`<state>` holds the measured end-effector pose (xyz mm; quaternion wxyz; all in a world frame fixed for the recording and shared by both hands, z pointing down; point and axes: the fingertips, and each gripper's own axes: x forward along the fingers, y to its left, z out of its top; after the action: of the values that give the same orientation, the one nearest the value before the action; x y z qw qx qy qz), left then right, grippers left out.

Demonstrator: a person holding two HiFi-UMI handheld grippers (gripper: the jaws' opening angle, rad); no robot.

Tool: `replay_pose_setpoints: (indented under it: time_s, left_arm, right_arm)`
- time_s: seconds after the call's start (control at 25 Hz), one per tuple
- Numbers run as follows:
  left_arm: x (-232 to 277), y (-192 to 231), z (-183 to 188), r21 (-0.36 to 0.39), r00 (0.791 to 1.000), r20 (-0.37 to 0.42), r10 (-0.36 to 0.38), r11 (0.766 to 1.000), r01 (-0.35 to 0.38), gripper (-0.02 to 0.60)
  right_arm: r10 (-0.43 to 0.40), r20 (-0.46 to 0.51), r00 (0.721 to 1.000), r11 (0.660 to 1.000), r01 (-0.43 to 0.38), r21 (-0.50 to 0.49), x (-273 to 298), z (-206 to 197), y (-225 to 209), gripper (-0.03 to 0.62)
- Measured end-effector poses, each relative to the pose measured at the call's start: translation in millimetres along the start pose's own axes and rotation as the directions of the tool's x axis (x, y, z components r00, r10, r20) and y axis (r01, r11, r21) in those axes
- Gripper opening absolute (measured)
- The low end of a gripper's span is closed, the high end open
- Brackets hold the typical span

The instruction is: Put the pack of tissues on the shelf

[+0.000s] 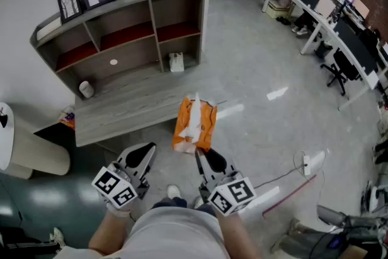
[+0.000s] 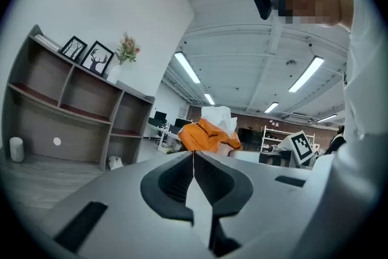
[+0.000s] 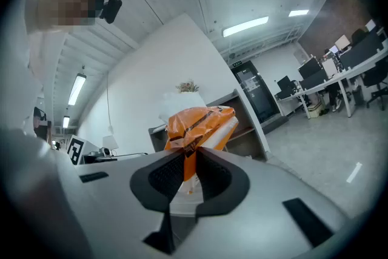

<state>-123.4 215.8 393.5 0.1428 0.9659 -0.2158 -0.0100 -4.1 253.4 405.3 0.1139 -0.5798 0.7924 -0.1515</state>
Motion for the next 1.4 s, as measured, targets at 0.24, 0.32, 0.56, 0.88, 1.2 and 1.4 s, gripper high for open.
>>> replay_pose_setpoints:
  time_s: [0.24, 0.32, 0.56, 0.88, 1.2, 1.4]
  left_arm:
    - [-3.5, 7.4, -1.8, -0.012, 1.0, -0.002, 0.0, 1.0, 0.0, 0.017]
    - [-6.1, 20.5, 1.3, -0.014, 1.0, 0.003, -0.001, 1.0, 0.001, 0.017]
    - [-12.7, 67.6, 9.9, -0.021, 1.0, 0.008, -0.022, 1.0, 0.023, 0.017]
    - [1.9, 105.1, 7.4, -0.046, 1.0, 0.0, -0.03, 0.999, 0.03, 0.017]
    - [48.5, 160.5, 2.7, -0.07, 0.999, -0.015, 0.045, 0.997, -0.046, 0.017]
    - [100.5, 198.3, 13.6, -0.077, 0.994, -0.015, 0.105, 0.991, -0.106, 0.017]
  right_arm:
    - [-0.001, 0.003, 1.0, 1.0, 0.001, -0.012, 5.3, 1.7, 2.6, 0.051]
    - [-0.007, 0.004, 1.0, 1.0, 0.008, -0.016, 15.5, 0.5, 4.5, 0.05]
    - [-0.061, 0.041, 0.997, 0.998, 0.061, 0.0, 53.9, 0.5, 1.8, 0.051]
    - [-0.11, 0.029, 0.994, 0.994, 0.11, 0.004, 90.8, -5.9, -22.7, 0.051]
    - [-0.05, -0.022, 0.998, 0.998, 0.051, 0.035, 160.0, -12.0, -72.6, 0.051]
    - [0.009, -0.056, 0.998, 0.998, -0.006, 0.059, 213.1, -2.6, -117.8, 0.051]
